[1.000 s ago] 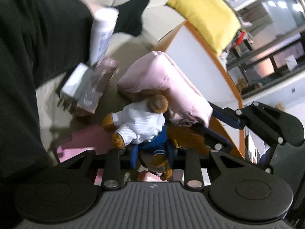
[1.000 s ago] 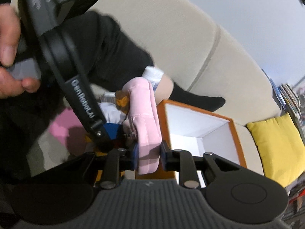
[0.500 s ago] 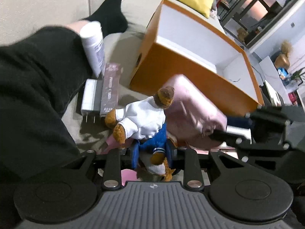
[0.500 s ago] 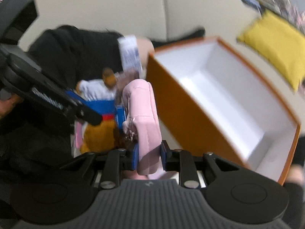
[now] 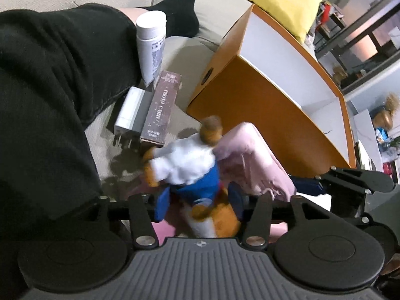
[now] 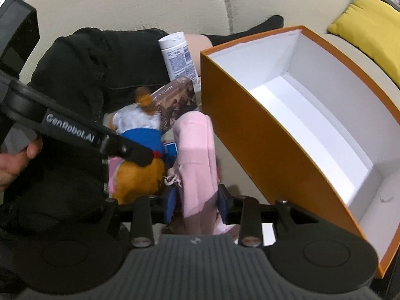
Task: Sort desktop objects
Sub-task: 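Grasp the Donald Duck plush with the left gripper while the right gripper grasps the pink pouch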
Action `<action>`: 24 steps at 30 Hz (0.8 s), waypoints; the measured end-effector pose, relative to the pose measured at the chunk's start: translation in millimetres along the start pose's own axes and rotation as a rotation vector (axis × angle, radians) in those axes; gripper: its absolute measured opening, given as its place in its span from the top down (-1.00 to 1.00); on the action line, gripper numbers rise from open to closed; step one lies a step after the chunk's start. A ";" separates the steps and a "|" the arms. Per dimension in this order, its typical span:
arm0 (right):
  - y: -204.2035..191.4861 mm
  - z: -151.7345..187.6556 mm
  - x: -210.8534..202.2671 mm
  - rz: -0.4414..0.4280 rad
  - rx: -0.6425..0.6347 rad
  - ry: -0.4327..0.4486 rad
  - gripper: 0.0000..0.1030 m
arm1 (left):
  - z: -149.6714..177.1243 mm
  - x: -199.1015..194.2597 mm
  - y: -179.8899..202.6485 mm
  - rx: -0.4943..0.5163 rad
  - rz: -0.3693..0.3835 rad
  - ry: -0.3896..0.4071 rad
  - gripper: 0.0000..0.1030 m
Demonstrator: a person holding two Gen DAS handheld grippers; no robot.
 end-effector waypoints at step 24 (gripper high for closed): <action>-3.4 -5.1 11.2 -0.059 0.022 -0.007 0.36 | 8.4 3.1 8.5 0.062 -0.005 0.021 0.24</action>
Point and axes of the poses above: each gripper's, at about its wrist camera, not at the fingertips, and x roughly the way its jaws point, y to its right, z to its underside, the point moved 5 cm from there along x, roughly the way its jaws point, and after that the axes turned 3 degrees about z, right-handed, at the moved point
